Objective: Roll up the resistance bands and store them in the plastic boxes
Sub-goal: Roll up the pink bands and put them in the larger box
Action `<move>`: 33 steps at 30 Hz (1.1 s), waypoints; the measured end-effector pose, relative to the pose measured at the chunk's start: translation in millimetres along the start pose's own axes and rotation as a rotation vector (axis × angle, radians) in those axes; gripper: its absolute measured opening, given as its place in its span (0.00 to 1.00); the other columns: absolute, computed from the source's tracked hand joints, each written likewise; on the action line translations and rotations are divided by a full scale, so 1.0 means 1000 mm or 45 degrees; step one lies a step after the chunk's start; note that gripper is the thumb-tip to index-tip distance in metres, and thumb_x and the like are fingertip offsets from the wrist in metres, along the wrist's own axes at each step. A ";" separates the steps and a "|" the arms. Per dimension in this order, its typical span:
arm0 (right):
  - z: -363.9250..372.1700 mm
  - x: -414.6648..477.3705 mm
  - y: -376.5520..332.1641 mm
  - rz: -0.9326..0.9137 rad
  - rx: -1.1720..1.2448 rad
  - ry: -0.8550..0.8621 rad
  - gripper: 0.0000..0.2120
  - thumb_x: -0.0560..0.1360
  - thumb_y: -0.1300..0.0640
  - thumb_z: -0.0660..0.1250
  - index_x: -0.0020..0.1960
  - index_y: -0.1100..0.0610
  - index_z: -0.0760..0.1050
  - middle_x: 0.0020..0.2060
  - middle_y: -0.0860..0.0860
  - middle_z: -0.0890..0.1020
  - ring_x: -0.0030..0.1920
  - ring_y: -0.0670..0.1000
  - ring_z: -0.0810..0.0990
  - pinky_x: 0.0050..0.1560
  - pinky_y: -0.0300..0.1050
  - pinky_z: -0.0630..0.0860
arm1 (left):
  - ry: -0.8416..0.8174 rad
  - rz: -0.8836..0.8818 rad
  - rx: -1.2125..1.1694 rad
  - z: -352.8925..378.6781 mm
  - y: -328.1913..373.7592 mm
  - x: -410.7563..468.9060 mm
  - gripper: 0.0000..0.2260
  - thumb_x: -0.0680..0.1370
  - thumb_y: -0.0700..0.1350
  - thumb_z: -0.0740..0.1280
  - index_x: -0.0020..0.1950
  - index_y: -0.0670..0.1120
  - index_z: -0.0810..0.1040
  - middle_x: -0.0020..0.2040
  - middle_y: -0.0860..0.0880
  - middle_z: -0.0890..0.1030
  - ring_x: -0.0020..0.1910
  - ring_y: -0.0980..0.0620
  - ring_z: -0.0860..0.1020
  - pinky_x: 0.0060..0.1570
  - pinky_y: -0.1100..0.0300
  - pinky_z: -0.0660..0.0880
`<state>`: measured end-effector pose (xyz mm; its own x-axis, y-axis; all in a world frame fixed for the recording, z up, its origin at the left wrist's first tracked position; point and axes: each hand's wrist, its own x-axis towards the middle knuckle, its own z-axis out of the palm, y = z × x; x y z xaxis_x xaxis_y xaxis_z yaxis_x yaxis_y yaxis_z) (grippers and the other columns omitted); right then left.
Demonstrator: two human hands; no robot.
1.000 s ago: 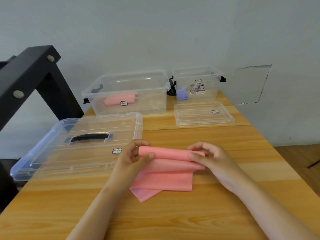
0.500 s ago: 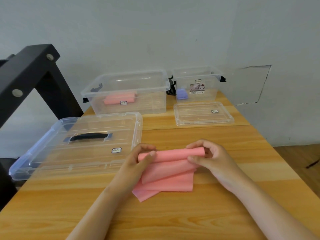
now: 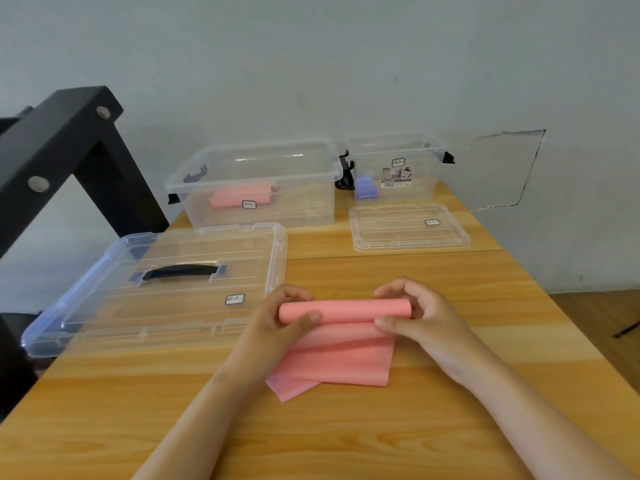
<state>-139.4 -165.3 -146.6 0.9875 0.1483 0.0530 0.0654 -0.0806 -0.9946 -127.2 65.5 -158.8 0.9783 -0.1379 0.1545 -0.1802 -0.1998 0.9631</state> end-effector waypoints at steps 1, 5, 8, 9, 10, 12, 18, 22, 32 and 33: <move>0.001 0.000 0.000 0.049 0.012 -0.009 0.11 0.70 0.60 0.74 0.50 0.50 0.79 0.42 0.46 0.84 0.42 0.44 0.81 0.42 0.33 0.74 | 0.000 0.034 -0.062 0.000 0.001 0.000 0.10 0.72 0.40 0.74 0.50 0.46 0.77 0.45 0.56 0.79 0.42 0.61 0.76 0.42 0.70 0.72; 0.002 0.000 -0.001 0.086 -0.014 0.053 0.06 0.71 0.57 0.74 0.47 0.51 0.81 0.40 0.44 0.84 0.39 0.42 0.81 0.37 0.32 0.74 | -0.033 -0.036 -0.168 -0.001 0.003 -0.002 0.12 0.73 0.42 0.72 0.54 0.49 0.75 0.41 0.54 0.78 0.37 0.59 0.75 0.38 0.66 0.73; 0.000 -0.002 -0.003 -0.001 0.046 0.053 0.08 0.69 0.62 0.75 0.44 0.51 0.81 0.41 0.47 0.84 0.39 0.44 0.81 0.37 0.35 0.75 | -0.080 -0.052 0.147 -0.002 0.002 -0.002 0.05 0.79 0.50 0.65 0.54 0.54 0.76 0.40 0.61 0.77 0.37 0.64 0.74 0.38 0.70 0.68; 0.000 -0.002 -0.004 -0.013 0.055 0.036 0.09 0.69 0.62 0.76 0.45 0.51 0.80 0.42 0.49 0.84 0.39 0.45 0.81 0.37 0.36 0.75 | -0.083 -0.029 0.180 -0.002 0.002 -0.001 0.05 0.78 0.51 0.66 0.53 0.54 0.77 0.43 0.60 0.78 0.39 0.65 0.75 0.39 0.71 0.69; -0.001 -0.002 -0.003 -0.010 0.060 0.017 0.11 0.68 0.62 0.76 0.46 0.51 0.80 0.42 0.50 0.84 0.40 0.45 0.81 0.38 0.36 0.75 | -0.062 -0.014 0.156 -0.001 0.004 -0.001 0.05 0.77 0.49 0.68 0.52 0.53 0.77 0.44 0.60 0.79 0.39 0.64 0.76 0.39 0.72 0.69; 0.000 -0.002 -0.003 0.055 0.086 -0.026 0.15 0.68 0.60 0.77 0.51 0.49 0.79 0.41 0.49 0.84 0.41 0.46 0.81 0.39 0.36 0.75 | -0.005 -0.002 0.015 -0.001 0.006 -0.002 0.10 0.73 0.40 0.72 0.52 0.48 0.76 0.40 0.58 0.81 0.36 0.62 0.76 0.37 0.71 0.71; 0.002 -0.001 -0.003 0.018 0.029 0.026 0.08 0.69 0.62 0.74 0.45 0.50 0.81 0.40 0.44 0.84 0.40 0.42 0.81 0.38 0.31 0.73 | 0.000 -0.069 -0.070 -0.002 0.006 -0.003 0.09 0.76 0.42 0.69 0.55 0.51 0.76 0.39 0.56 0.78 0.31 0.61 0.73 0.32 0.70 0.70; 0.000 -0.002 -0.003 -0.050 0.073 0.011 0.12 0.69 0.65 0.75 0.44 0.49 0.81 0.45 0.47 0.84 0.44 0.45 0.81 0.42 0.34 0.75 | -0.019 -0.042 0.030 0.000 0.005 -0.003 0.05 0.76 0.46 0.70 0.51 0.52 0.77 0.38 0.56 0.77 0.32 0.59 0.73 0.31 0.67 0.70; 0.002 0.000 0.000 -0.042 0.056 0.052 0.11 0.67 0.62 0.77 0.43 0.49 0.81 0.41 0.42 0.83 0.41 0.41 0.79 0.38 0.30 0.71 | -0.067 -0.114 -0.102 0.001 0.006 -0.004 0.04 0.79 0.46 0.66 0.53 0.49 0.76 0.31 0.59 0.75 0.25 0.62 0.70 0.24 0.71 0.65; 0.001 0.000 0.001 -0.039 0.061 0.044 0.11 0.65 0.59 0.77 0.44 0.48 0.81 0.41 0.43 0.83 0.41 0.41 0.79 0.38 0.30 0.71 | -0.041 -0.078 -0.066 0.000 0.006 -0.003 0.03 0.78 0.44 0.66 0.51 0.49 0.76 0.33 0.60 0.77 0.28 0.62 0.72 0.27 0.71 0.67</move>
<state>-140.0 -164.1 -147.3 0.9896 0.1160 0.0854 0.0893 -0.0289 -0.9956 -131.5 64.3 -153.8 0.9834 -0.1584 0.0881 -0.1135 -0.1589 0.9808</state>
